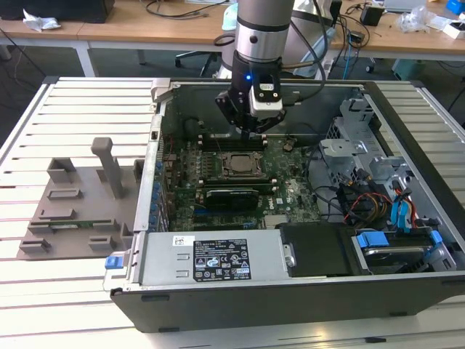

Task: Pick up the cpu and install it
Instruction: 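Install the first cpu locking lever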

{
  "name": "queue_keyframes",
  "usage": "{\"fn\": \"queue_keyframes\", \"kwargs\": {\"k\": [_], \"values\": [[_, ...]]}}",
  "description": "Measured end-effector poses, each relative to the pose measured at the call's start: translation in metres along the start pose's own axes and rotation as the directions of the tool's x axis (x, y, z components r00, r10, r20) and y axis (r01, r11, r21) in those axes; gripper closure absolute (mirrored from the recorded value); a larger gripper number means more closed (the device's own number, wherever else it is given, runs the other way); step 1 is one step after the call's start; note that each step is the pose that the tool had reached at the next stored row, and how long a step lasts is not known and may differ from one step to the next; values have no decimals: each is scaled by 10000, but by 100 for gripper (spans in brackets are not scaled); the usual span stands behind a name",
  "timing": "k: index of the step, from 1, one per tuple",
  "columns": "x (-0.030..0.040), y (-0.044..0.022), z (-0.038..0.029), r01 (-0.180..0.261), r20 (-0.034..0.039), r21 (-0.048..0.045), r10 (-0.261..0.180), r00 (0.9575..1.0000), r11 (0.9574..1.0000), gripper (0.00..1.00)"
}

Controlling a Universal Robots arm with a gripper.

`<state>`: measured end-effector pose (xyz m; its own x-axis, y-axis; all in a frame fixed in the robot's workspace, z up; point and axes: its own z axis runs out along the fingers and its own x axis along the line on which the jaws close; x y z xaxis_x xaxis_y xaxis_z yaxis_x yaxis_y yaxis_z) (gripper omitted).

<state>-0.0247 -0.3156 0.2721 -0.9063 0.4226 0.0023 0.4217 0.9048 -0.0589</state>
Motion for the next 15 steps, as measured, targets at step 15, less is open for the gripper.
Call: {"fn": "queue_keyframes", "kwargs": {"k": [15], "values": [[0, 0, 0, 1233, 72, 5, -1233, 9923, 9924, 89]]}}
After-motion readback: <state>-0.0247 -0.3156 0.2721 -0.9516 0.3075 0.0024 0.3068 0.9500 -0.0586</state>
